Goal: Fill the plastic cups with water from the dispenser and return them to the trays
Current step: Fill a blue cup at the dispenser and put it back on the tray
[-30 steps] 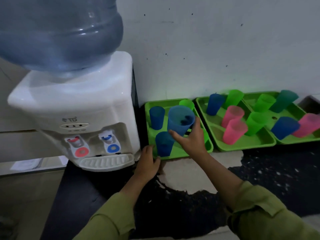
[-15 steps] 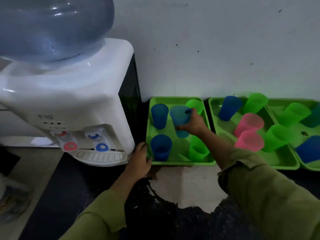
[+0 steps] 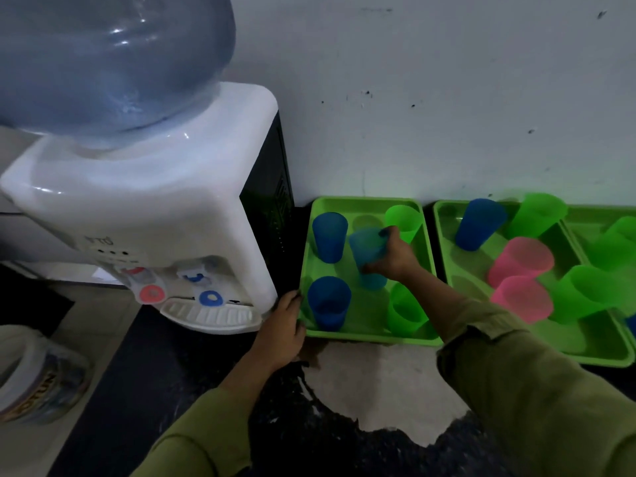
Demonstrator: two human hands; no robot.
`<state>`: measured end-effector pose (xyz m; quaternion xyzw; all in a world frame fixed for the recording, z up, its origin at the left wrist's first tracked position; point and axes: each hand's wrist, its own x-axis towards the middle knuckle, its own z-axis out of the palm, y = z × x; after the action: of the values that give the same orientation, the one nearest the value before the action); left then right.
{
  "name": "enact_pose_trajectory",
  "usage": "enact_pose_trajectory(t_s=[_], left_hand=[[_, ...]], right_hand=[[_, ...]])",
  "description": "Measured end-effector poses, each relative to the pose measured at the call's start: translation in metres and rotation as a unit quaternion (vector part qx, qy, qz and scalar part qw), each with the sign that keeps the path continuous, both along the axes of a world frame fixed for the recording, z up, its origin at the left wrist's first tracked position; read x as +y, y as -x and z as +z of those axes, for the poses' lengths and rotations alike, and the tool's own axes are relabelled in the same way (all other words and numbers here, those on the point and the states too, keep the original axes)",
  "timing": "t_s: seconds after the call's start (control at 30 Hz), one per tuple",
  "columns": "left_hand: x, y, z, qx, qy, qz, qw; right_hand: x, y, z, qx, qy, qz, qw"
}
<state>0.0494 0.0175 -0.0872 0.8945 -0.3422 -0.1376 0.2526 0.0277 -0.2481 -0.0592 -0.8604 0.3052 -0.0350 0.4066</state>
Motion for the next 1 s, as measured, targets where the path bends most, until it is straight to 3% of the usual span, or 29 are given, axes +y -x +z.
enact_pose_trajectory(t_s=[0.13, 0.5, 0.63, 0.7, 0.83, 1.0], left_hand=[[-0.002, 0.003, 0.003, 0.011, 0.029, 0.021, 0.999], [-0.024, 0.004, 0.04, -0.002, 0.233, 0.119, 0.965], [-0.041, -0.004, 0.053, -0.012, 0.225, 0.117, 0.967], [-0.05, -0.009, 0.057, -0.014, 0.216, 0.11, 0.97], [-0.071, -0.021, 0.064, -0.008, 0.212, 0.086, 0.973], [-0.093, -0.035, 0.063, -0.005, 0.158, 0.059, 0.986]], right_hand=[[-0.002, 0.004, 0.002, 0.003, -0.007, 0.001, 1.0], [-0.009, 0.028, 0.015, 0.031, -0.064, 0.046, 0.996], [-0.015, 0.036, 0.022, 0.013, -0.13, 0.058, 0.99], [-0.023, 0.036, 0.026, -0.019, -0.099, 0.01, 0.995], [-0.049, 0.025, 0.026, -0.085, 0.055, -0.109, 0.989], [-0.072, 0.005, 0.019, -0.05, 0.115, -0.097, 0.987]])
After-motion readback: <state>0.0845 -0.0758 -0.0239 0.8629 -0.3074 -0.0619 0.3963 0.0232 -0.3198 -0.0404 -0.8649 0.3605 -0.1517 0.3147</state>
